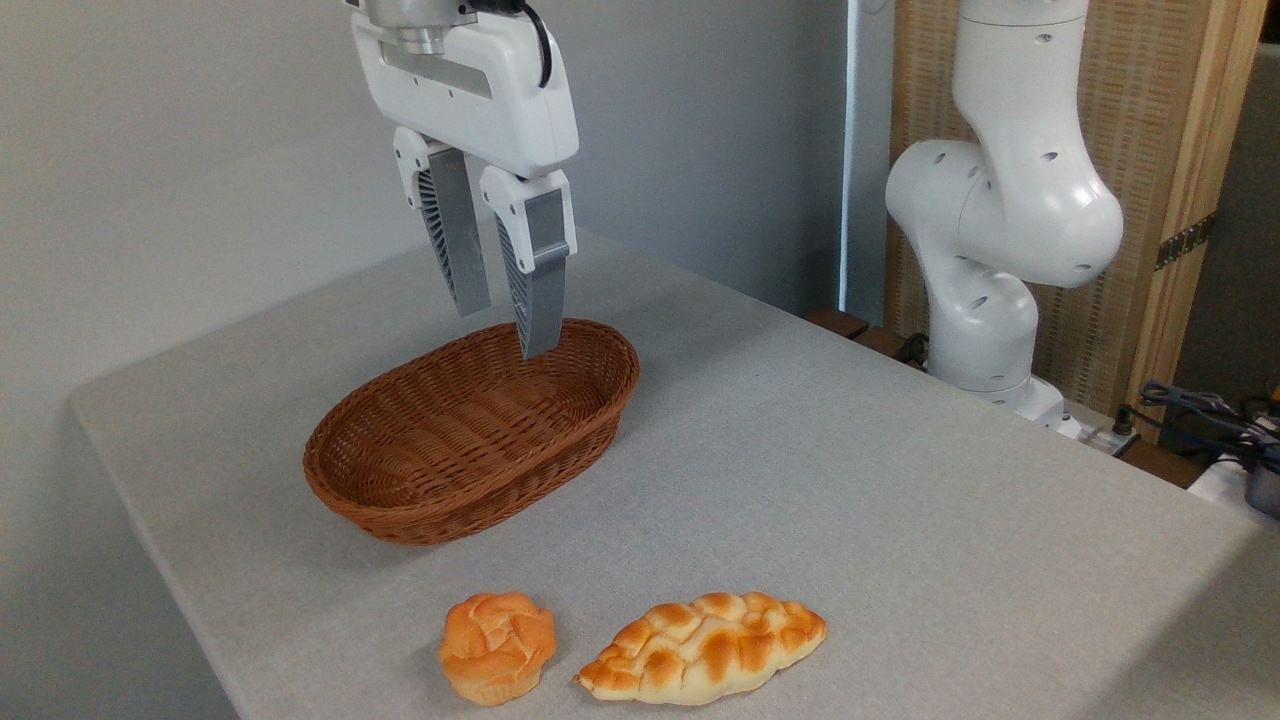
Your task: Put bread into the basket
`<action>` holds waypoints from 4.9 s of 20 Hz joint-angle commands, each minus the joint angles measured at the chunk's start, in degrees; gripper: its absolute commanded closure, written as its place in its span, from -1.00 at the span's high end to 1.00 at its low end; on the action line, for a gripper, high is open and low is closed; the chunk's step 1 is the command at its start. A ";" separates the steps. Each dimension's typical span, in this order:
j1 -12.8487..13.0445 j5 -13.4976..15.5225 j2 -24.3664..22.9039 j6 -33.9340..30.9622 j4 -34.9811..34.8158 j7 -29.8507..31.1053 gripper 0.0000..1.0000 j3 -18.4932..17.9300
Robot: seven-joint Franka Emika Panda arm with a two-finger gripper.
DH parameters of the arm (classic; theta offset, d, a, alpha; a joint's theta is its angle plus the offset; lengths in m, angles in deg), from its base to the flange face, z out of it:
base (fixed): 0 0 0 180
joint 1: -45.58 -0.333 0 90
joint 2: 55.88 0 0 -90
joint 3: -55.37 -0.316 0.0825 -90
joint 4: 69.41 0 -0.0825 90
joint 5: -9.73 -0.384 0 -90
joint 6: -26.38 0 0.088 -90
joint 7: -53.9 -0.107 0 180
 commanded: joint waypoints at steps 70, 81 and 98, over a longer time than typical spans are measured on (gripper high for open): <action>-7.14 -1.43 12.38 33.32 -17.98 -0.99 -0.16 4.64; -7.23 -0.73 11.51 32.53 -13.51 -0.37 -0.13 4.73; -7.14 4.46 5.26 11.00 -8.49 0.33 -0.02 17.47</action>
